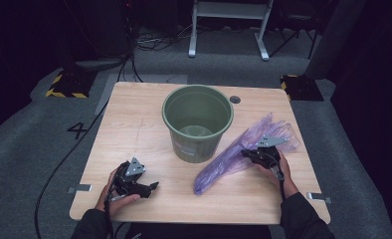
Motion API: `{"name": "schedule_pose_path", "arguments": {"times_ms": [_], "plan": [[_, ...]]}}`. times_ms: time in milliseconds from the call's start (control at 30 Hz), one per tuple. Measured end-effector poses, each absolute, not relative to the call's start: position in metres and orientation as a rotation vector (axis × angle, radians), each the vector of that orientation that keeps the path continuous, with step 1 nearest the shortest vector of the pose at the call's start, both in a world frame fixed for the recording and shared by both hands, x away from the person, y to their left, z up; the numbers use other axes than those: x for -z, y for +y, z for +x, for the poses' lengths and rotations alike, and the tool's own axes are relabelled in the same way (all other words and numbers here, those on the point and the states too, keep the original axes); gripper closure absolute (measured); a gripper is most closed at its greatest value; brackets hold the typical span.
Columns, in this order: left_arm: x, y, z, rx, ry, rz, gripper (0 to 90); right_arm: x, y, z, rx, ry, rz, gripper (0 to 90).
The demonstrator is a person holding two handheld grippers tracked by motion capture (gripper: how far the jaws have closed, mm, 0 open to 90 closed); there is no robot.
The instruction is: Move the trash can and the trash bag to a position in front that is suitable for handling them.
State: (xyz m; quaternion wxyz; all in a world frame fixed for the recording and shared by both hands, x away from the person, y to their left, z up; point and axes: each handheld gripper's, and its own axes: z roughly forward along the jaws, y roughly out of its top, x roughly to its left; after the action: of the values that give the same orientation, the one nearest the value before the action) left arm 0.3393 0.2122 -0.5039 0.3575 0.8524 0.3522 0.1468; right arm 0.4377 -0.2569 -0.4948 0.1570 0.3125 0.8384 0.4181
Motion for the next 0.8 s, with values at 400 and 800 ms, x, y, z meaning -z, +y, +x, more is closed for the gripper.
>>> {"name": "schedule_pose_path", "arguments": {"times_ms": [400,800], "plan": [[0.504,0.212,0.340,-0.372,0.906,2.197,15.2,0.474,-0.275,0.426,-1.313,2.292,0.865,89.7],[0.504,0.212,0.339,-0.372,0.910,2.196,15.2,0.450,-0.282,0.416,-1.390,2.209,0.819,89.8]]}}
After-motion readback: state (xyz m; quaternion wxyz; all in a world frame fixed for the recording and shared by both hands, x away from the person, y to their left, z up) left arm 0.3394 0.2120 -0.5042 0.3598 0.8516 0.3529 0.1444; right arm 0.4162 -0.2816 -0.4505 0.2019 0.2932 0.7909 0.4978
